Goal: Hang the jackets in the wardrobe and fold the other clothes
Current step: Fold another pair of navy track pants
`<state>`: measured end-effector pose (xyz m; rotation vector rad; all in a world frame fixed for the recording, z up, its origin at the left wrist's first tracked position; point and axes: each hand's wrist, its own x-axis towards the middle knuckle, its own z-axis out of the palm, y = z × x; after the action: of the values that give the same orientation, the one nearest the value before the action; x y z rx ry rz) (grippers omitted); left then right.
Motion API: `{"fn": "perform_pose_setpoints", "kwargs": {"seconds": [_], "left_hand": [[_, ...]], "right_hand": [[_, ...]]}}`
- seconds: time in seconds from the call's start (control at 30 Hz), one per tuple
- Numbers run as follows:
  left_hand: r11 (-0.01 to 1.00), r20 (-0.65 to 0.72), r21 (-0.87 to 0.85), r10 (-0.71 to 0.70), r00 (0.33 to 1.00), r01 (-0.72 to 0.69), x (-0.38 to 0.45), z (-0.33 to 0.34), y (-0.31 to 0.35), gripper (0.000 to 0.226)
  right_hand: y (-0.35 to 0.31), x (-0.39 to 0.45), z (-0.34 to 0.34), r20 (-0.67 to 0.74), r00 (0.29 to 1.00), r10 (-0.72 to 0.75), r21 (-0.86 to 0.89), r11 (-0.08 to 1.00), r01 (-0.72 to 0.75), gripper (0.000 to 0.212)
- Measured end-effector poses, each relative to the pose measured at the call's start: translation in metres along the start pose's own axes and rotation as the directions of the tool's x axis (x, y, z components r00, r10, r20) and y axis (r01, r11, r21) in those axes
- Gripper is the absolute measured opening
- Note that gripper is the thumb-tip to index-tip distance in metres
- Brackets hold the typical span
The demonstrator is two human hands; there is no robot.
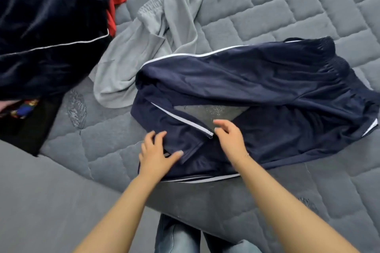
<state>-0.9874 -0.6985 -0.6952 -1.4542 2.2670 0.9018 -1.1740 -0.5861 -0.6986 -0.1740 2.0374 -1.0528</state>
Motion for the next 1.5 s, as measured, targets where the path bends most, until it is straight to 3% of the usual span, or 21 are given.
{"fn": "perform_pose_setpoints", "kwargs": {"seconds": [0.07,0.17,0.23,0.3,0.33,0.37,0.43,0.47,0.57,0.63,0.73,0.8,0.83,0.87,0.93,1.0,1.13,1.27,1.33,1.4,1.5], "left_hand": [[0.988,0.123,0.143,0.037,0.992,-0.054,-0.012,0.026,-0.011,0.095],[0.990,-0.085,0.131,0.059,0.995,-0.048,-0.005,0.041,-0.006,0.056],[1.000,-0.212,0.000,0.015,0.977,-0.015,0.007,0.037,-0.001,0.027],[0.929,-0.169,-0.369,-0.071,0.983,0.004,0.017,0.021,0.005,0.019],[0.760,-0.095,-0.648,-0.146,0.985,0.050,0.022,0.004,0.006,0.018],[0.490,-0.015,-0.866,-0.221,0.975,0.098,0.028,-0.018,0.002,0.016],[-0.028,0.062,-0.998,-0.312,0.948,0.056,0.039,-0.072,-0.027,0.021],[-0.198,0.057,-0.980,-0.343,0.938,-0.012,0.044,-0.099,-0.052,0.025],[-0.408,0.101,-0.910,-0.381,0.919,-0.069,0.045,-0.159,-0.127,0.037],[-0.270,0.209,-0.957,-0.381,0.901,0.108,0.033,-0.156,-0.151,0.049],[0.215,0.174,-0.948,-0.269,0.947,0.235,0.008,-0.105,-0.140,0.038],[0.711,0.018,-0.701,0.091,0.996,-0.052,0.001,-0.073,-0.122,0.055],[0.855,0.051,-0.457,0.300,0.953,-0.245,0.003,-0.059,-0.114,0.059],[0.891,0.134,-0.218,0.432,0.892,-0.399,0.007,-0.047,-0.106,0.063],[0.841,0.326,0.100,0.477,0.816,-0.531,0.013,-0.030,-0.094,0.079],[0.768,0.358,0.265,0.483,0.799,-0.583,0.015,-0.020,-0.089,0.079],[0.665,0.265,0.312,0.625,0.735,-0.678,-0.002,-0.025,-0.091,0.027],[0.623,0.070,0.181,0.764,0.642,-0.761,-0.033,-0.049,-0.095,0.020],[0.697,-0.003,0.022,0.717,0.697,-0.717,-0.047,-0.065,-0.093,0.024],[0.856,0.097,-0.189,0.503,0.859,-0.480,-0.053,-0.079,-0.088,0.036],[0.943,0.293,-0.316,0.201,0.935,-0.104,-0.037,-0.089,-0.097,0.042]], "right_hand": [[0.023,-0.019,0.014,0.007,1.000,0.007,-0.088,0.996,-0.007,0.034],[0.047,-0.038,0.026,0.022,0.991,-0.131,-0.259,0.957,0.133,0.047],[0.056,-0.048,0.031,0.038,0.988,-0.148,-0.284,0.947,0.153,0.055],[0.062,-0.056,0.036,0.047,0.991,-0.125,-0.268,0.954,0.133,0.059],[0.064,-0.060,0.037,0.051,0.993,-0.110,-0.273,0.955,0.120,0.060],[0.065,-0.064,0.039,0.056,0.994,-0.090,-0.280,0.955,0.102,0.060],[0.064,-0.072,0.043,0.073,0.997,-0.027,-0.283,0.958,0.046,0.057],[0.061,-0.077,0.048,0.080,0.997,0.009,-0.268,0.963,0.013,0.055],[0.051,-0.092,0.066,0.015,0.999,0.052,-0.172,0.984,-0.049,0.049],[0.047,-0.098,0.078,-0.097,0.992,0.085,-0.098,0.991,-0.095,0.043],[0.047,-0.108,0.092,-0.230,0.963,0.144,-0.013,0.988,-0.151,0.036],[0.050,-0.113,0.096,-0.331,0.936,0.121,-0.033,0.990,-0.140,0.036],[0.053,-0.114,0.097,-0.404,0.907,0.119,-0.036,0.989,-0.146,0.036],[0.057,-0.114,0.095,-0.484,0.862,0.147,0.002,0.986,-0.167,0.035],[0.063,-0.112,0.088,-0.601,0.730,0.326,0.231,0.945,-0.233,0.033],[0.067,-0.109,0.081,-0.510,0.643,0.572,0.530,0.797,-0.289,0.047],[0.069,-0.099,0.068,-0.322,0.630,0.707,0.707,0.622,-0.337,0.054],[0.069,-0.094,0.052,-0.090,0.716,0.692,0.758,0.514,-0.402,0.039],[0.067,-0.097,0.044,0.036,0.775,0.631,0.788,0.459,-0.411,0.024],[0.065,-0.103,0.039,0.133,0.829,0.544,0.852,0.364,-0.376,0.016],[0.066,-0.111,0.037,0.176,0.867,0.466,0.898,0.285,-0.335,0.021]]}}
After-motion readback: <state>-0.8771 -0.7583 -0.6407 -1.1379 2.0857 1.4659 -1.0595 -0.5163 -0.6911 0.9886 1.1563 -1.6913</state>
